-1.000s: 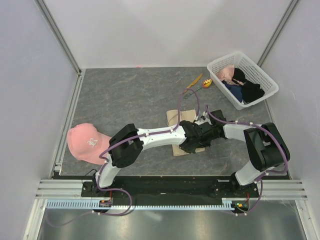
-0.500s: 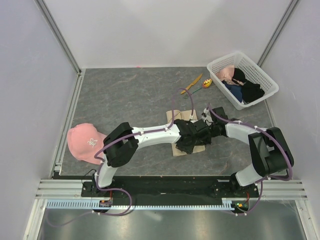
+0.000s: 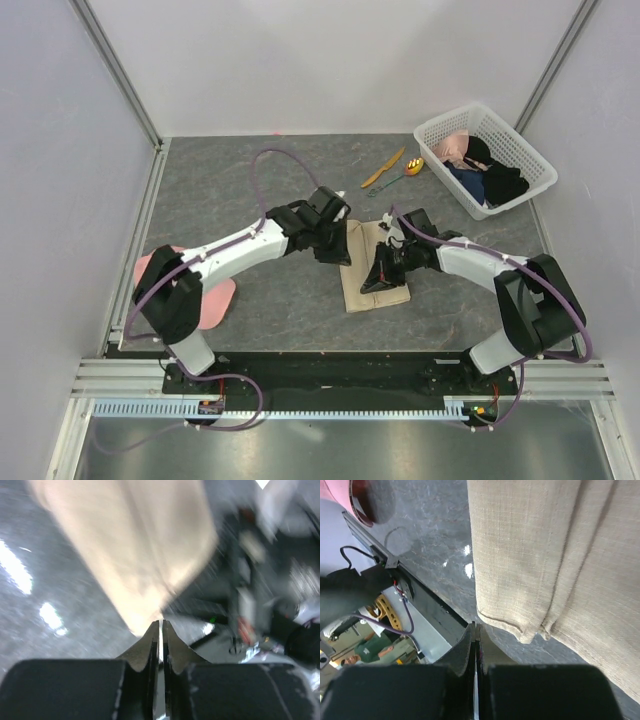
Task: Fold the napkin into a case and place the utensils inside
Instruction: Smooth out the 2/3-rectangle-folded napkin at the center of the board.
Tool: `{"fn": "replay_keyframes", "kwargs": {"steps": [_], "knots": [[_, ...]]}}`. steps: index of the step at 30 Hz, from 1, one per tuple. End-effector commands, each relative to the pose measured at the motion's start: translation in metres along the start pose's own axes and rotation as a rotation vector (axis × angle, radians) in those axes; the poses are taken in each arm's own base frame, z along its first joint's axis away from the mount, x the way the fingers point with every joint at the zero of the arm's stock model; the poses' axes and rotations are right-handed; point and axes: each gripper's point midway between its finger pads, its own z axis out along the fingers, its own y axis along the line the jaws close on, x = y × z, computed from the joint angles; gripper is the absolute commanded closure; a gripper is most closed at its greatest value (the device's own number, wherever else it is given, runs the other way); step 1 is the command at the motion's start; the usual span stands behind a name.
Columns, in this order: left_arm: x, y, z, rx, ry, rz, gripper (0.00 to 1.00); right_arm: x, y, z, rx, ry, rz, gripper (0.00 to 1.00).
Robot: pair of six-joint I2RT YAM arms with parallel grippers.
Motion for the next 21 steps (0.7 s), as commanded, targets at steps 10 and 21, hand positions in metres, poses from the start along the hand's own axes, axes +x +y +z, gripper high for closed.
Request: {"fn": "replay_keyframes", "kwargs": {"steps": [10, 21], "knots": [[0.011, 0.035, 0.090, 0.131, 0.093, -0.122, 0.91, 0.031, -0.048, 0.029, 0.033, 0.064, 0.056, 1.00], [0.014, 0.047, 0.073, 0.093, 0.098, -0.065, 0.91, 0.000, -0.002, 0.003, 0.005, -0.006, -0.027, 1.00]]}}
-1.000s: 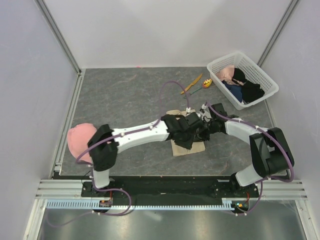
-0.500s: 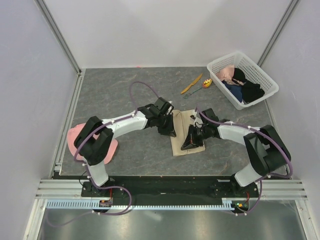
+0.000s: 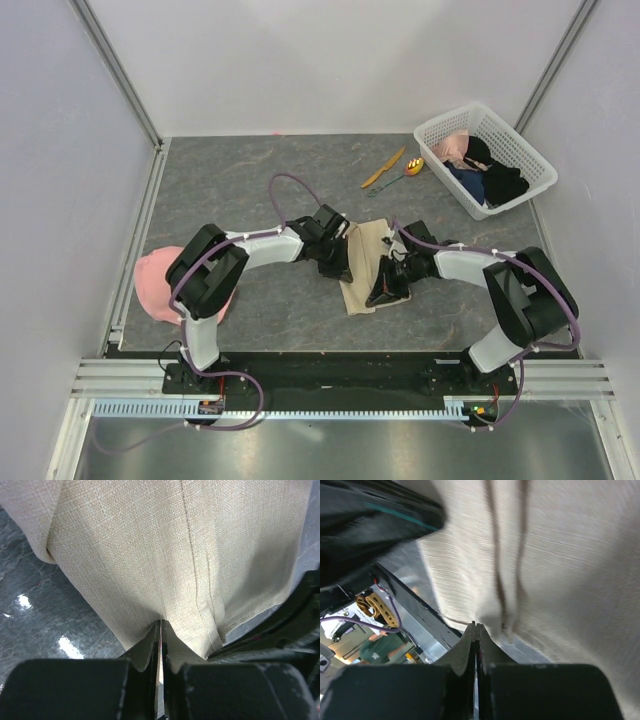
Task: Fold the napkin into a case and place the utensils inside
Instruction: Smooth out the 2/3-rectangle-folded napkin at the center of the board.
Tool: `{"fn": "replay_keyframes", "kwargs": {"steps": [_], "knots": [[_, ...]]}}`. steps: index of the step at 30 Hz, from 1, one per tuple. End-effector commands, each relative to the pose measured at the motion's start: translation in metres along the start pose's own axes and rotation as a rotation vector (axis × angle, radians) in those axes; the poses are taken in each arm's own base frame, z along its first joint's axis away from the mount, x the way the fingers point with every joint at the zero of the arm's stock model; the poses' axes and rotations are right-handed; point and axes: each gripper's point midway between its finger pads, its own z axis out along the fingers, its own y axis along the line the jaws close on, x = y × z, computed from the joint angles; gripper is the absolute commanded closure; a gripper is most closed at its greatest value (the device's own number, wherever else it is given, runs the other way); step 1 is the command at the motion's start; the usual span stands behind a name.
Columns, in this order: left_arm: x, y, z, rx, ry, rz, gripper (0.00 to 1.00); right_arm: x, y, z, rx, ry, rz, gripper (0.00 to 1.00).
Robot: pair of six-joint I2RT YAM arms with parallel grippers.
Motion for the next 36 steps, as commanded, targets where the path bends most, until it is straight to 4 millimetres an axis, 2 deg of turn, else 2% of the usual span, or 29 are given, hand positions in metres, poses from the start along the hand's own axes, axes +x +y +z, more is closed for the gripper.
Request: {"fn": "replay_keyframes", "kwargs": {"steps": [1, 5, 9, 12, 13, 15, 16, 19, 22, 24, 26, 27, 28, 30, 31, 32, 33, 34, 35, 36], "knots": [[-0.014, -0.015, -0.028, 0.056, -0.049, 0.041, 0.91, -0.028, 0.047, -0.021, -0.052, -0.089, -0.106, 1.00], [-0.026, -0.017, -0.040, 0.067, -0.083, -0.018, 0.90, -0.030, 0.065, -0.010, -0.079, -0.069, -0.109, 1.00], [-0.034, -0.007, -0.035, 0.065, -0.085, -0.055, 0.91, -0.037, 0.077, 0.008, -0.137, -0.072, -0.104, 1.00], [-0.035, 0.003, -0.016, 0.059, -0.051, -0.069, 0.91, -0.037, 0.069, 0.022, -0.137, -0.053, -0.080, 1.00], [-0.030, 0.012, -0.002, 0.039, -0.018, -0.084, 0.91, -0.033, 0.062, 0.025, -0.130, -0.041, -0.069, 1.00], [-0.031, 0.014, 0.007, 0.039, -0.006, -0.086, 0.91, -0.027, 0.049, 0.032, -0.110, -0.027, -0.060, 1.00], [-0.031, 0.016, 0.011, 0.033, -0.002, -0.085, 0.91, -0.017, 0.038, 0.035, -0.097, -0.008, -0.046, 1.00], [-0.036, 0.022, 0.014, -0.002, -0.012, -0.069, 0.91, 0.000, 0.022, 0.037, -0.080, 0.012, -0.034, 1.00], [-0.042, 0.022, 0.010, -0.008, -0.018, -0.053, 0.91, 0.007, 0.022, 0.032, -0.077, 0.023, -0.044, 1.00], [-0.050, 0.018, 0.005, -0.013, -0.036, -0.010, 0.91, 0.007, 0.034, 0.020, -0.093, 0.011, -0.066, 1.00], [-0.051, 0.017, -0.002, -0.025, -0.036, 0.021, 0.91, -0.006, 0.055, -0.001, -0.122, -0.064, -0.106, 1.00], [-0.059, 0.010, -0.009, -0.020, -0.058, 0.042, 0.91, -0.006, 0.056, -0.010, -0.116, -0.069, -0.089, 1.00], [-0.061, 0.008, -0.015, -0.021, -0.064, 0.054, 0.90, -0.021, 0.058, -0.025, -0.124, -0.119, -0.072, 1.00], [-0.066, -0.002, -0.033, -0.019, -0.090, 0.091, 0.87, -0.032, 0.057, -0.050, -0.106, -0.174, -0.066, 0.98], [-0.067, -0.005, -0.039, -0.016, -0.097, 0.100, 0.83, -0.046, 0.048, -0.066, -0.093, -0.227, -0.049, 0.97], [-0.066, -0.009, -0.047, -0.013, -0.103, 0.112, 0.81, -0.054, 0.037, -0.074, -0.050, -0.256, -0.076, 0.94], [-0.066, -0.014, -0.053, -0.005, -0.109, 0.120, 0.78, -0.058, 0.028, -0.084, -0.005, -0.256, -0.057, 0.87], [-0.068, -0.023, -0.066, 0.012, -0.131, 0.136, 0.72, -0.068, 0.010, -0.092, 0.033, -0.271, -0.017, 0.84], [-0.064, -0.030, -0.072, 0.016, -0.126, 0.151, 0.69, -0.066, -0.004, -0.097, 0.076, -0.250, -0.022, 0.82], [-0.063, -0.035, -0.077, 0.019, -0.132, 0.160, 0.67, -0.081, -0.020, -0.110, 0.123, -0.296, 0.013, 0.74]]}}
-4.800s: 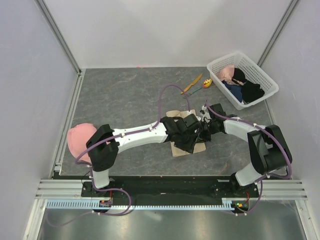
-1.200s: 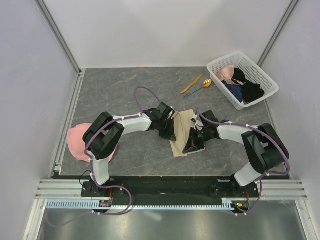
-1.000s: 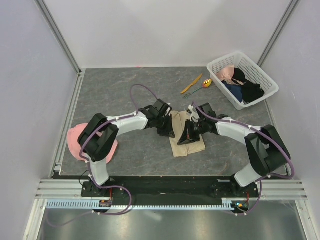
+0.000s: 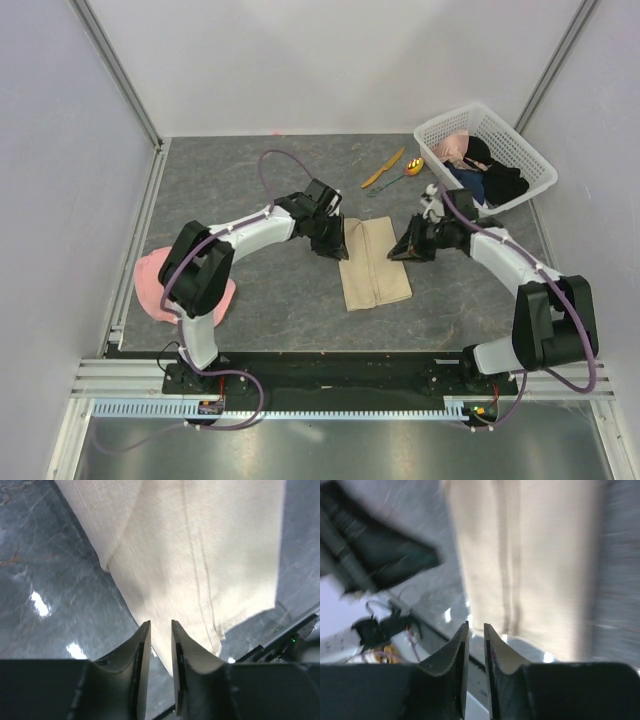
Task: Fold the napkin into a case and place the utensils inside
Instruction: Smooth out the 2/3-rectangle-folded napkin at the center of the board, then pick up the 2/3-rectangle-folded napkin from the center of the board.
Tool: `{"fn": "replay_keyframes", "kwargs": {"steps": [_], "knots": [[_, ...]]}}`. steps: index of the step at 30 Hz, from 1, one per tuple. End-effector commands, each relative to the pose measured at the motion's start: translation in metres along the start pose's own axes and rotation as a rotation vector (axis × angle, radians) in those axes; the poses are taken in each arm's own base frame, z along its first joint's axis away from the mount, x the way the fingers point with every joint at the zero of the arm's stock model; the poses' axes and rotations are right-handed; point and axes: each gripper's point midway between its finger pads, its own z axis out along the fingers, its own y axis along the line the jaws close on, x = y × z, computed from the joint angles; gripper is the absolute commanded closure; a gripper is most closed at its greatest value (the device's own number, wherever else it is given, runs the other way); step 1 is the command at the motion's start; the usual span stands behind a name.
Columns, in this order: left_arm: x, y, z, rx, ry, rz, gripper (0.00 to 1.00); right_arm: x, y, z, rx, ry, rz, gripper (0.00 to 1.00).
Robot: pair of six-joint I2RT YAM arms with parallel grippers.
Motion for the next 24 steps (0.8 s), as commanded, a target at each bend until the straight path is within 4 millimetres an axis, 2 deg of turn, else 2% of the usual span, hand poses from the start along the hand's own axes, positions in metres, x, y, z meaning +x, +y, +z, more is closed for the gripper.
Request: {"fn": "replay_keyframes", "kwargs": {"steps": [1, 2, 4, 5, 7, 8, 10, 11, 12, 14, 15, 17, 18, 21, 23, 24], "knots": [[-0.019, -0.047, -0.061, 0.057, -0.125, 0.145, 0.62, -0.017, -0.067, -0.028, 0.226, 0.013, 0.047, 0.71], [-0.012, -0.059, -0.065, 0.063, -0.127, 0.173, 0.56, -0.020, -0.077, -0.032, 0.257, 0.011, 0.064, 0.69], [-0.009, -0.070, -0.071, 0.029, -0.171, 0.209, 0.44, -0.031, -0.094, -0.034, 0.320, -0.013, 0.091, 0.58], [0.002, -0.088, -0.074, 0.036, -0.179, 0.249, 0.41, -0.035, -0.096, -0.033, 0.325, -0.017, 0.083, 0.56], [0.008, -0.096, -0.071, -0.017, -0.217, 0.282, 0.39, -0.039, -0.103, -0.030, 0.349, -0.014, 0.078, 0.53], [0.023, -0.109, -0.064, -0.014, -0.203, 0.318, 0.39, -0.041, -0.104, -0.028, 0.347, -0.017, 0.075, 0.53], [0.031, -0.116, -0.056, -0.033, -0.205, 0.321, 0.41, -0.033, -0.112, -0.020, 0.341, 0.000, 0.112, 0.54], [0.042, -0.127, -0.052, -0.023, -0.193, 0.339, 0.41, -0.034, -0.112, -0.016, 0.328, -0.005, 0.113, 0.55], [0.044, -0.128, -0.047, -0.041, -0.197, 0.342, 0.42, -0.025, -0.117, -0.012, 0.323, 0.012, 0.128, 0.59], [0.054, -0.137, -0.045, -0.054, -0.204, 0.369, 0.42, -0.021, -0.115, -0.007, 0.297, 0.007, 0.135, 0.62], [0.055, -0.137, -0.042, -0.071, -0.213, 0.375, 0.42, -0.012, -0.115, -0.004, 0.293, 0.023, 0.138, 0.64], [0.062, -0.141, -0.040, -0.078, -0.214, 0.400, 0.41, -0.008, -0.107, 0.001, 0.259, 0.018, 0.138, 0.68], [0.062, -0.139, -0.040, -0.094, -0.223, 0.410, 0.41, 0.003, -0.104, 0.008, 0.255, 0.045, 0.136, 0.70], [0.063, -0.133, -0.039, -0.140, -0.223, 0.442, 0.39, 0.019, -0.086, 0.018, 0.227, 0.074, 0.119, 0.73], [0.064, -0.128, -0.038, -0.153, -0.219, 0.451, 0.39, 0.019, -0.075, 0.012, 0.212, 0.048, 0.131, 0.73], [0.064, -0.128, -0.038, -0.156, -0.217, 0.454, 0.38, 0.016, -0.077, 0.007, 0.232, 0.022, 0.134, 0.71]]}}
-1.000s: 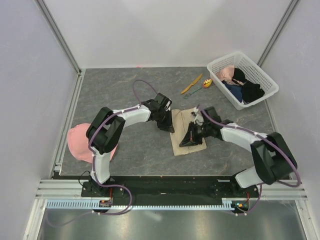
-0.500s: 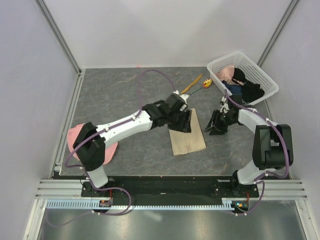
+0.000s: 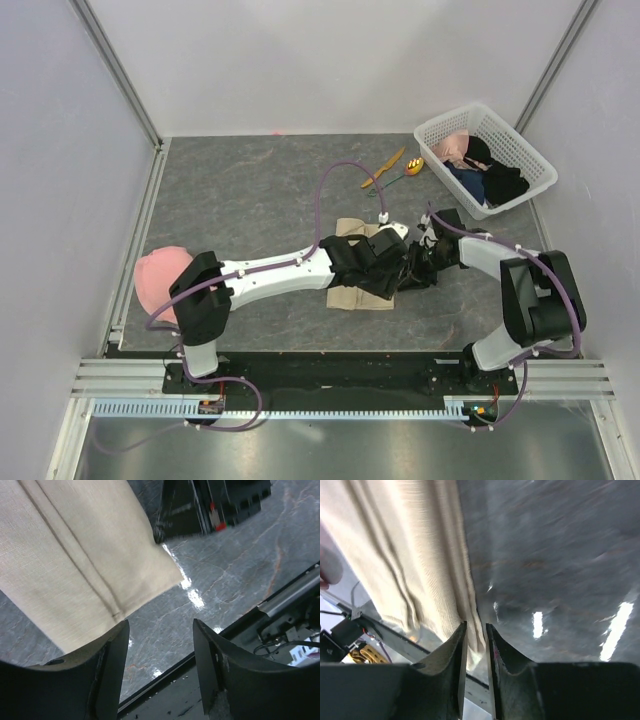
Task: Fold the napkin into a case and place the utensils inside
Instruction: Pick up the 2/3-rectangle-folded napkin from the center of the board.
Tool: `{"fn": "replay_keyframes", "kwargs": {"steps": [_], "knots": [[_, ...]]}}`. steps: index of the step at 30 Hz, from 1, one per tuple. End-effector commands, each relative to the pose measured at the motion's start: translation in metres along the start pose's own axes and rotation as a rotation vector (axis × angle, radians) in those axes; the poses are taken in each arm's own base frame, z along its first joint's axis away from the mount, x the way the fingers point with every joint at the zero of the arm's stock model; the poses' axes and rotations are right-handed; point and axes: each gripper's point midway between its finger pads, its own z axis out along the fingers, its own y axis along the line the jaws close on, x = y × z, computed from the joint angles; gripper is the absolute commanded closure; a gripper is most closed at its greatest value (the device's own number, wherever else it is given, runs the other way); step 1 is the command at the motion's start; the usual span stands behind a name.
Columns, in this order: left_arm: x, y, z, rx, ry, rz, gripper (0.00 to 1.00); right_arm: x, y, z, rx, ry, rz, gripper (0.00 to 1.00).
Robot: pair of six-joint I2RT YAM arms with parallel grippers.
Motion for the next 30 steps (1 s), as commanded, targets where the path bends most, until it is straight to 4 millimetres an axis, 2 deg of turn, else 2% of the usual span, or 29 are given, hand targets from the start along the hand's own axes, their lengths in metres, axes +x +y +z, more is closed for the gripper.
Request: {"fn": "replay_keyframes", "kwargs": {"steps": [1, 2, 4, 5, 7, 8, 10, 11, 12, 14, 16, 17, 22, 30], "knots": [[-0.015, 0.006, -0.003, -0.060, -0.053, 0.029, 0.38, -0.011, 0.022, -0.025, -0.042, -0.122, 0.000, 0.69], [-0.013, 0.006, -0.002, -0.069, -0.048, 0.034, 0.37, -0.008, 0.018, -0.030, -0.013, -0.119, 0.020, 0.64], [-0.008, 0.003, 0.000, -0.077, -0.038, 0.048, 0.37, -0.021, 0.010, -0.048, 0.054, -0.191, 0.022, 0.59], [-0.006, 0.003, 0.005, -0.094, -0.033, 0.057, 0.37, -0.016, 0.003, -0.053, 0.092, -0.178, 0.039, 0.53], [0.001, -0.001, 0.009, -0.109, -0.008, 0.076, 0.35, -0.025, -0.009, -0.067, 0.159, -0.227, 0.047, 0.47], [0.000, -0.002, 0.014, -0.128, -0.005, 0.077, 0.35, -0.024, -0.014, -0.072, 0.180, -0.224, 0.058, 0.41], [0.006, -0.003, 0.017, -0.160, 0.015, 0.076, 0.35, -0.026, -0.025, -0.081, 0.200, -0.249, 0.087, 0.36], [0.002, -0.008, 0.018, -0.157, 0.008, 0.074, 0.35, -0.024, -0.029, -0.084, 0.202, -0.250, 0.101, 0.32], [0.006, -0.007, 0.027, -0.175, 0.021, 0.081, 0.35, -0.026, -0.035, -0.089, 0.201, -0.269, 0.126, 0.30], [0.007, -0.013, 0.030, -0.190, 0.022, 0.096, 0.35, -0.023, -0.038, -0.091, 0.191, -0.269, 0.129, 0.28], [0.015, -0.012, 0.038, -0.221, 0.051, 0.123, 0.35, -0.022, -0.038, -0.093, 0.176, -0.270, 0.129, 0.27], [0.010, -0.012, 0.038, -0.235, 0.040, 0.120, 0.35, -0.021, -0.037, -0.093, 0.170, -0.268, 0.128, 0.27], [0.022, -0.011, 0.060, -0.261, 0.081, 0.117, 0.35, -0.018, -0.036, -0.093, 0.160, -0.266, 0.120, 0.26], [0.041, 0.002, 0.082, -0.318, 0.130, 0.123, 0.36, -0.016, -0.038, -0.087, 0.148, -0.254, 0.115, 0.25]]}}
